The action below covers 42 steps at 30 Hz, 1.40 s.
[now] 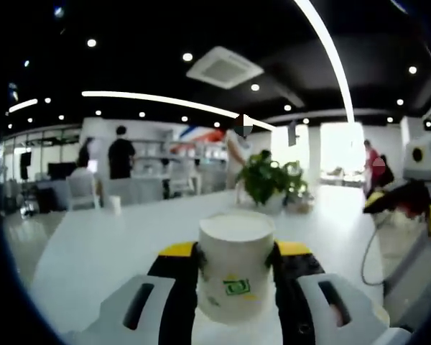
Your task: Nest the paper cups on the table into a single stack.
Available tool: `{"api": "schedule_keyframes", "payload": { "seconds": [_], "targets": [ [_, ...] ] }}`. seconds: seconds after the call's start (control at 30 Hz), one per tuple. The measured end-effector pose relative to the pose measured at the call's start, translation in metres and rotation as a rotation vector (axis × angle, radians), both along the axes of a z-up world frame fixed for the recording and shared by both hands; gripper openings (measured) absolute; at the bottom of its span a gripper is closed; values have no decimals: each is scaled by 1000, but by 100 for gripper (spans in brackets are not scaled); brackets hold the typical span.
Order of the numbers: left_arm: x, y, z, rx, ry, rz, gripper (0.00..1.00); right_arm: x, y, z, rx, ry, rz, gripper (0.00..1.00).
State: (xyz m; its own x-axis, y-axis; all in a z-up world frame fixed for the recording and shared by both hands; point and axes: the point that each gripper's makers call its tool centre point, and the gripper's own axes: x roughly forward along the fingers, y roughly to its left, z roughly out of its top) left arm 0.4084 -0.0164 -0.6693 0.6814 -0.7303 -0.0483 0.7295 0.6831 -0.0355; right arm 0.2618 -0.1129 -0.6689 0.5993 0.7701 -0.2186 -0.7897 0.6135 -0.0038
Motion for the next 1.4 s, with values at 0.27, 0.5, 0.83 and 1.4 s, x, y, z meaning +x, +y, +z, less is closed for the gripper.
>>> {"api": "schedule_keyframes", "payload": {
  "seconds": [0.27, 0.5, 0.83, 1.4],
  "targets": [
    [-23, -9, 11, 0, -1, -36, 39, -1, 1, -1, 4, 2, 5, 65],
    [-36, -16, 14, -8, 4, -59, 39, -2, -1, -2, 12, 11, 3, 64],
    [-51, -21, 20, -16, -1, -79, 39, -8, -1, -7, 25, 44, 14, 58],
    [-68, -31, 35, -20, -18, -136, 39, 10, -3, -20, 201, 194, -21, 48]
  ]
}}
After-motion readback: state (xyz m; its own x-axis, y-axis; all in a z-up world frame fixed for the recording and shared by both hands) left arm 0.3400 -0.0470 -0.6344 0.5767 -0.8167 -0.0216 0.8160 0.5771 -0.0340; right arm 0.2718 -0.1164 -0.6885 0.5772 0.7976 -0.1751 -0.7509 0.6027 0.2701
